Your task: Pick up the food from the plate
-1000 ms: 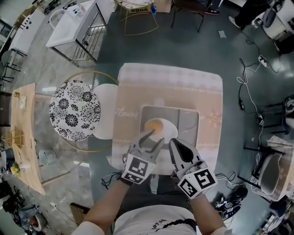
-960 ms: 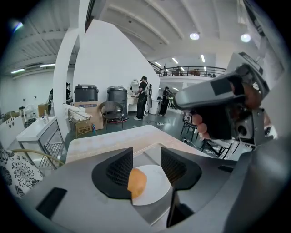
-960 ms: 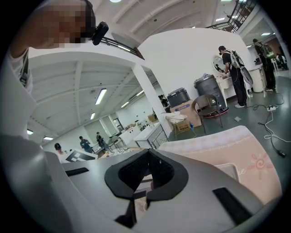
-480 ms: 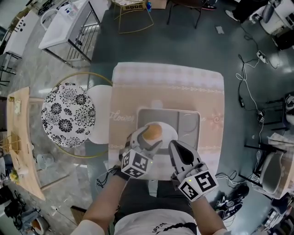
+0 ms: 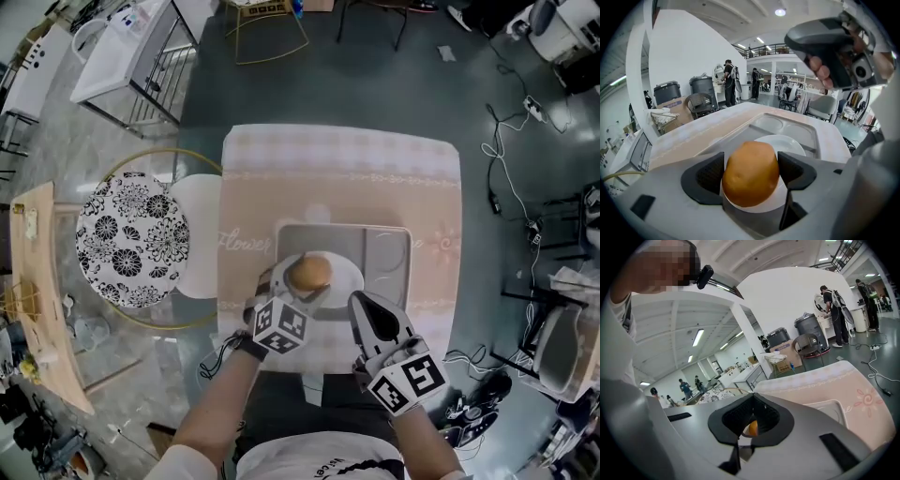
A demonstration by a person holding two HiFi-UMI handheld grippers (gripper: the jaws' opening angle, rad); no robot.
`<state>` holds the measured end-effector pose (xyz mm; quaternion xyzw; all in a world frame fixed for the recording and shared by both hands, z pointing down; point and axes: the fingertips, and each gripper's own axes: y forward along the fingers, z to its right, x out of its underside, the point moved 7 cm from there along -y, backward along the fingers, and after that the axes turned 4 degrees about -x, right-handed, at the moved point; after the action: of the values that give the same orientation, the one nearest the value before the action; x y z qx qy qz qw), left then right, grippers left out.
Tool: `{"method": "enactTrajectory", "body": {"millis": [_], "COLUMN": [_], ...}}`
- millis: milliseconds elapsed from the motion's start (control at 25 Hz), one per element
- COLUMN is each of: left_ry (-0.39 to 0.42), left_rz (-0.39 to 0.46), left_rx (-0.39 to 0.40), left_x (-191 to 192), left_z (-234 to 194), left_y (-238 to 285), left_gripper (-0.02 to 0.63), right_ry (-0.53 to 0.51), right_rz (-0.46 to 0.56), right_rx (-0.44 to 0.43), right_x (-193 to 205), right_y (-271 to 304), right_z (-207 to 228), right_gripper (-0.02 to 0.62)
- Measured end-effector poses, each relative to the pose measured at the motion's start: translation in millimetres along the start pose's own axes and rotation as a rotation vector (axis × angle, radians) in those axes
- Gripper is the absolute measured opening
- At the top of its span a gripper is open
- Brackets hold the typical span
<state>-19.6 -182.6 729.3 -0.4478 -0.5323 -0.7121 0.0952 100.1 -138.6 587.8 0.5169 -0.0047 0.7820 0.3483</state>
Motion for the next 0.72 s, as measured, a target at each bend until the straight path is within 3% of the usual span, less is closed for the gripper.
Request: {"method": "enactTrajectory", "body": {"millis": [280, 720], "left_ry": [-0.042, -0.116], "left_rz": [0.027, 0.111], "left_rx": [-0.017, -0.035], "left_x": [-5.0, -57.2], "left_z": [0.0, 6.9], "left_y": [-4.4, -66.0], "left_gripper": [0.334, 0.334], "right_ry": [-0.006, -0.058], "right_rz": [0.006, 0.014], "right_rx": [0.002, -0.008], "right_x": [-2.5, -32.7], "right_y": [-5.5, -30.4], "right_z": [-1.8, -29.9], "right_gripper": [0.015, 0.015]}}
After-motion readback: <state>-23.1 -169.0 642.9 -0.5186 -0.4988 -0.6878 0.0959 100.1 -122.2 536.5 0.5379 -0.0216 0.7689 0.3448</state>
